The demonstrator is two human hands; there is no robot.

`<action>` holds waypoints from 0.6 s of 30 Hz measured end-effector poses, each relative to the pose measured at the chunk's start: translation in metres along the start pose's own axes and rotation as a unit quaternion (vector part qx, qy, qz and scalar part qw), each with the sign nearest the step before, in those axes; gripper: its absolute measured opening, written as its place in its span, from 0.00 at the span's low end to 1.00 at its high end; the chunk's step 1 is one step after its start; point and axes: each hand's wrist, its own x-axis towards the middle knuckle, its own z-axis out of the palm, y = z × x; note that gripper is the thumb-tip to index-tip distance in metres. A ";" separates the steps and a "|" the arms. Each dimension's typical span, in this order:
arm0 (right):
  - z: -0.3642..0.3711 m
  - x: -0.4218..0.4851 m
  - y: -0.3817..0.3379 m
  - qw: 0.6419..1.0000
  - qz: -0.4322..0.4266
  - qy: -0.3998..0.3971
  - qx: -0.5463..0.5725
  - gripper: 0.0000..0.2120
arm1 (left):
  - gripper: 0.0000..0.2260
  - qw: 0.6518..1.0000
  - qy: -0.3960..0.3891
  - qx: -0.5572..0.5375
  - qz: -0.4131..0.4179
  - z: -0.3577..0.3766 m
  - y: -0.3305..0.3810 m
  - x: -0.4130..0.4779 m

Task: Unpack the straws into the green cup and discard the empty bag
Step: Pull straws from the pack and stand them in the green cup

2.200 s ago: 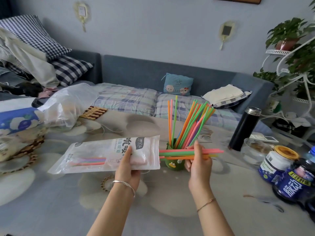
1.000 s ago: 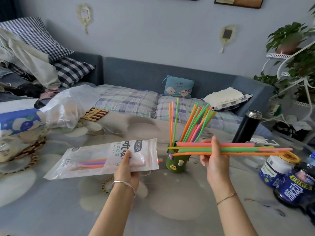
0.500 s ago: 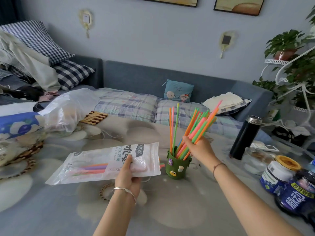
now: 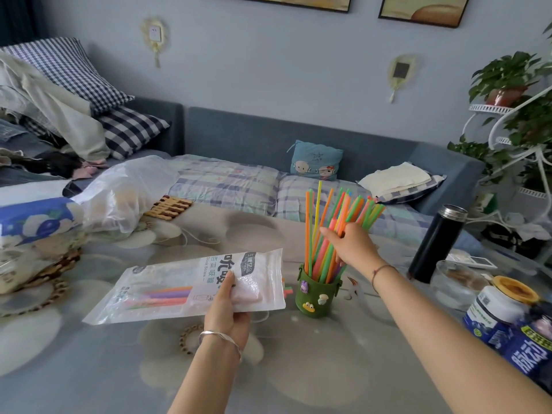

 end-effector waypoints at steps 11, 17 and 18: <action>0.022 -0.075 -0.007 0.927 -0.054 0.224 0.295 0.06 | 0.13 0.999 0.012 0.028 0.031 0.004 -0.004 -0.008; 0.079 -0.120 -0.009 0.674 0.268 -0.038 0.688 0.15 | 0.13 0.976 0.039 0.158 0.144 0.009 -0.012 -0.014; 0.084 -0.122 -0.007 0.638 0.281 -0.057 0.714 0.16 | 0.14 0.966 0.033 0.197 0.163 0.011 -0.013 -0.016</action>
